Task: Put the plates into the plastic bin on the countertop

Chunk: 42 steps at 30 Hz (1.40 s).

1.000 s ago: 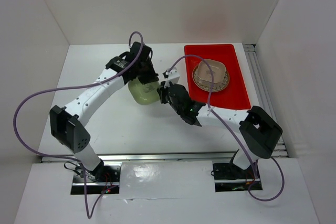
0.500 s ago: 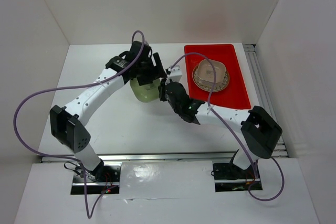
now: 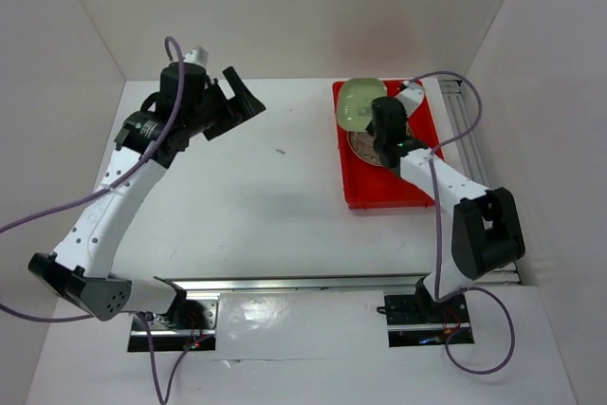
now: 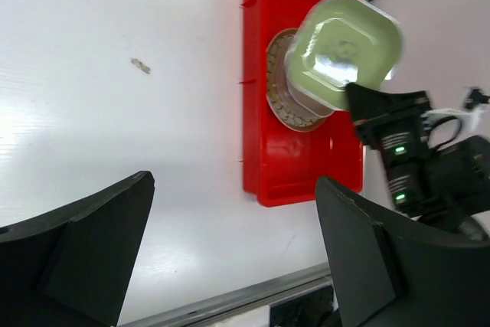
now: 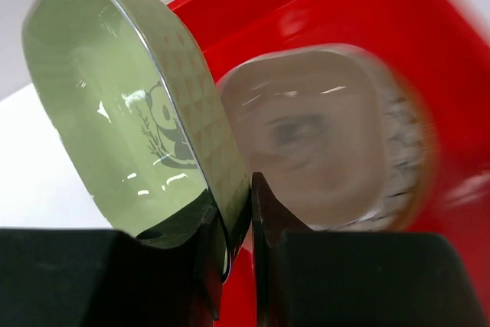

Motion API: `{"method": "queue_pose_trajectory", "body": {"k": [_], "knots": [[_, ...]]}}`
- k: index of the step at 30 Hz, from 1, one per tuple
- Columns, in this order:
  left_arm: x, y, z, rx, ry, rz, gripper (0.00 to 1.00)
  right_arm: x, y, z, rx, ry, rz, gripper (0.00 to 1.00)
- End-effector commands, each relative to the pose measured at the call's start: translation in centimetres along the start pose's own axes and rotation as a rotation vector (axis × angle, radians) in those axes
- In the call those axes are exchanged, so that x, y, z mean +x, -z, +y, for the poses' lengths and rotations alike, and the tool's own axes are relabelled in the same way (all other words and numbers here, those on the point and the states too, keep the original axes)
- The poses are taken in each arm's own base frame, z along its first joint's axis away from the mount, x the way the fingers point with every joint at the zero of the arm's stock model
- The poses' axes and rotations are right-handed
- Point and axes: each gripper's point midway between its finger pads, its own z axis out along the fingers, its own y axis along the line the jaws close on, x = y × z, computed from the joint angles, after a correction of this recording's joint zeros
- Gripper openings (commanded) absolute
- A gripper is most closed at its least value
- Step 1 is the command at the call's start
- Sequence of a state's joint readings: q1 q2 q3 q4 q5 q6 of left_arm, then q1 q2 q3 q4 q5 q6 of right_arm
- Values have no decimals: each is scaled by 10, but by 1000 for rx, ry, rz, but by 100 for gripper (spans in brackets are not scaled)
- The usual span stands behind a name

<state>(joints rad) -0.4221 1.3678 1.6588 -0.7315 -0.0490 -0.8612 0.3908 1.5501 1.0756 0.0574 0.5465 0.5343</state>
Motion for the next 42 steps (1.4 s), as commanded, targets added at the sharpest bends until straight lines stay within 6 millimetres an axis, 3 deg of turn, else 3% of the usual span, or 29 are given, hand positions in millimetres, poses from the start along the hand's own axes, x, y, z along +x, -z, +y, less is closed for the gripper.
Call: {"method": "queue_pose_trajectory", "body": {"k": [1, 2, 3, 5, 9, 12, 14, 16, 19, 21, 22, 24, 26, 27, 30, 31, 36, 41, 42], "knots": [[12, -8, 28, -45, -41, 52, 100, -43, 0, -21, 5, -86, -27, 0], [17, -14, 43, -76, -37, 73, 100, -51, -7, -37, 29, -102, -33, 0], [19, -17, 49, -80, -45, 82, 100, -52, -9, -41, 20, -94, -24, 0], [27, -24, 61, -84, -43, 113, 100, -47, -21, -64, 62, -101, -2, 0], [32, -28, 72, -89, -62, 135, 100, -41, -28, -79, 70, -122, 24, 0], [32, -30, 80, -94, -56, 143, 100, -30, -31, -82, 79, -138, 38, 2], [29, -31, 80, -84, -59, 137, 100, -27, -34, -83, 71, -150, 54, 13], [29, -29, 83, -84, -61, 139, 100, -22, -36, -82, 69, -157, 68, 15], [32, -32, 93, -92, -56, 149, 100, -12, -34, -69, 39, -154, 92, 22], [30, -30, 96, -83, -53, 146, 100, -12, -34, -69, 60, -147, 77, 56], [33, -32, 99, -90, -51, 156, 100, -8, -32, -72, 71, -150, 95, 59], [33, -31, 101, -85, -46, 151, 100, -9, -29, -71, 83, -144, 86, 76], [31, -28, 107, -89, -41, 148, 100, -11, -25, -68, 81, -140, 81, 100], [34, -29, 108, -87, -38, 160, 100, -10, -24, -66, 82, -136, 78, 100], [30, -26, 110, -89, -42, 146, 100, -29, -7, -46, 28, -121, 42, 100], [30, -24, 114, -94, -50, 143, 100, -47, 5, -34, -5, -119, 14, 100], [24, -14, 114, -95, -105, 110, 100, -85, 56, 5, -44, 61, -17, 100], [23, 21, 103, -97, -170, 41, 100, -88, 130, 28, -113, 245, -7, 100], [24, 29, 98, -82, -177, 32, 100, -75, 139, 23, -121, 274, 23, 100]]}}
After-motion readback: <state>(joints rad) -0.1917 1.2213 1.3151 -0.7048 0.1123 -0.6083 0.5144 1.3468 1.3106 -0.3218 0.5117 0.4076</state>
